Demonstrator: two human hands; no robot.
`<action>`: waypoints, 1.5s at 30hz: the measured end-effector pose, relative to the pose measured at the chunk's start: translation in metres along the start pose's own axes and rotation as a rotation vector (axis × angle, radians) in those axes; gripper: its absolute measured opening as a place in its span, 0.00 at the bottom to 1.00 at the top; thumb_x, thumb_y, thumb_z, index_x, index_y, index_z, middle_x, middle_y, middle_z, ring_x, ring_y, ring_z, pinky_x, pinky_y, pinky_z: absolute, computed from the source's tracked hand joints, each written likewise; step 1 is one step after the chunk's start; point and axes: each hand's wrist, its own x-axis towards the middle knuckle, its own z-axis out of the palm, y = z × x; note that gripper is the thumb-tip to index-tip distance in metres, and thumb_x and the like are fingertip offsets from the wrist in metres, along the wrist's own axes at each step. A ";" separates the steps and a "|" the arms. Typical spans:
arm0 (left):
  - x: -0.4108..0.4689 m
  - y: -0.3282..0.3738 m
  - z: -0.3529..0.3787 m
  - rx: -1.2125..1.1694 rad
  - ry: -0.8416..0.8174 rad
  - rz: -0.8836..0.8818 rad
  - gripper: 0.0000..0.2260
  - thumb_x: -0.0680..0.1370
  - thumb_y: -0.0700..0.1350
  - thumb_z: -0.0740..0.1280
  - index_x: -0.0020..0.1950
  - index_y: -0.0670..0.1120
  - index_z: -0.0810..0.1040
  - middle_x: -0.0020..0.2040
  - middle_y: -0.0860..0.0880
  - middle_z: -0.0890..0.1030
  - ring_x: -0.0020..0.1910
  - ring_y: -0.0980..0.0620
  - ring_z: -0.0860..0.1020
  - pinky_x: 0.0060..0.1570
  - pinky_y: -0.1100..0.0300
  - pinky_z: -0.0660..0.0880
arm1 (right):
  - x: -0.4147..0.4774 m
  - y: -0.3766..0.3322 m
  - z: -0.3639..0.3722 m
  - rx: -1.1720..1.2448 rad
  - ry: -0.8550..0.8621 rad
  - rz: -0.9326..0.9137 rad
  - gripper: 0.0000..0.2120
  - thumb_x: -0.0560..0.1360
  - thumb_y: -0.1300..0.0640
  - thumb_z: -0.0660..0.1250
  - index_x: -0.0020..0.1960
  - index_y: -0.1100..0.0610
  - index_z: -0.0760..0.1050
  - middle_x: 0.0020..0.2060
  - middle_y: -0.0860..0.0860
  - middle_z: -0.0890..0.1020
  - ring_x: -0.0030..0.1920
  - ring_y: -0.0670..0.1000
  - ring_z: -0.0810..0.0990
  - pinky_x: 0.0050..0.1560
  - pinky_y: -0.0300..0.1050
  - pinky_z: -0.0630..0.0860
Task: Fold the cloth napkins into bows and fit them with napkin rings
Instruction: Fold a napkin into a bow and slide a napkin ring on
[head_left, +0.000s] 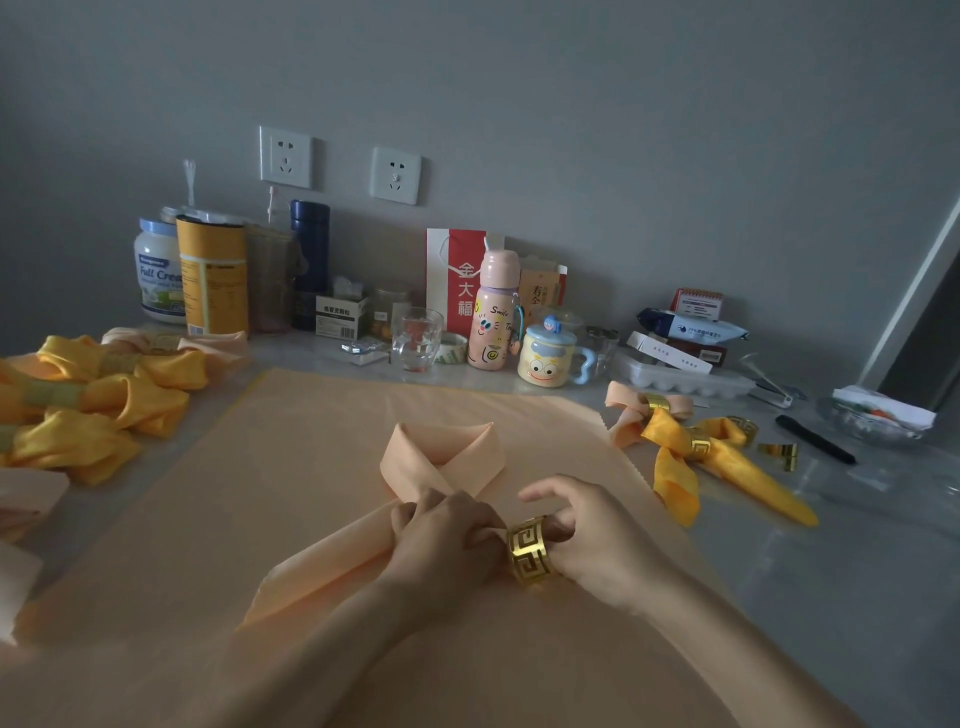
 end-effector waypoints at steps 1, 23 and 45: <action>0.001 0.001 0.000 -0.023 -0.014 -0.017 0.10 0.77 0.48 0.58 0.54 0.57 0.77 0.47 0.58 0.71 0.59 0.54 0.64 0.58 0.59 0.54 | 0.001 0.001 0.001 0.039 0.006 0.013 0.19 0.69 0.68 0.67 0.50 0.45 0.73 0.37 0.53 0.83 0.33 0.46 0.77 0.31 0.37 0.71; 0.002 -0.002 -0.002 0.120 0.067 0.327 0.24 0.75 0.51 0.67 0.69 0.60 0.65 0.64 0.61 0.71 0.64 0.59 0.66 0.61 0.64 0.56 | -0.007 -0.007 0.007 0.308 0.186 0.081 0.11 0.71 0.64 0.67 0.47 0.49 0.77 0.38 0.49 0.84 0.42 0.45 0.81 0.40 0.36 0.75; 0.007 -0.017 -0.009 0.185 0.068 0.254 0.23 0.78 0.45 0.62 0.71 0.57 0.61 0.68 0.58 0.68 0.69 0.59 0.61 0.59 0.66 0.50 | -0.013 0.003 -0.005 0.173 0.001 0.010 0.10 0.74 0.67 0.63 0.48 0.53 0.75 0.26 0.52 0.77 0.29 0.46 0.74 0.33 0.36 0.70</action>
